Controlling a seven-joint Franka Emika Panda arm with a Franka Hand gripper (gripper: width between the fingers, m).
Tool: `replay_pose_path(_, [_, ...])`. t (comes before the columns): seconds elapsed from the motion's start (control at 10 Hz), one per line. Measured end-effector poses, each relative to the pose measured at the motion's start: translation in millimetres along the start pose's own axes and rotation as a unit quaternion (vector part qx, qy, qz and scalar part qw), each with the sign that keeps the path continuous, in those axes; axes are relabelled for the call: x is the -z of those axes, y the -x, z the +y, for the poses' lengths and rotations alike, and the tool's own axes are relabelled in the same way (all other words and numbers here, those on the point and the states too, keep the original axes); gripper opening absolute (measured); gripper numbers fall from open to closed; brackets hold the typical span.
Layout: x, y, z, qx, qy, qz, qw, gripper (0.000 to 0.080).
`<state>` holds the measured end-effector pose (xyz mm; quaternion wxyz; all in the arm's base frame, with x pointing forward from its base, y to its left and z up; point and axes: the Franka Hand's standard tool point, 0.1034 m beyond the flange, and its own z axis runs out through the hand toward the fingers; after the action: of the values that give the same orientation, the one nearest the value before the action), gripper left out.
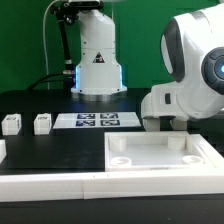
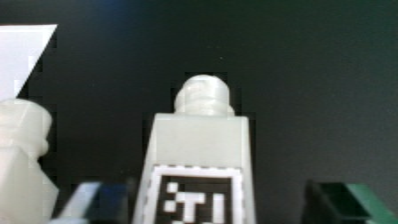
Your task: Assemble square table
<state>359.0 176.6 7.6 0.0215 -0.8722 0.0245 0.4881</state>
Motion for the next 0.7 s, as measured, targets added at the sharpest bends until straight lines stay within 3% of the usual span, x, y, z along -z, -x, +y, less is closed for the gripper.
replay_pose_path(0.1, [0.0,0.0,0.0,0.0,0.0,0.0,1.0,0.0287])
replay_pose_path(0.6, [0.8,0.2,1.2,0.0,-0.001,0.0,1.0,0.0287])
replay_pose_path(0.7, [7.7,5.1,5.8,0.0,-0.003,-0.003,1.0,0.0287])
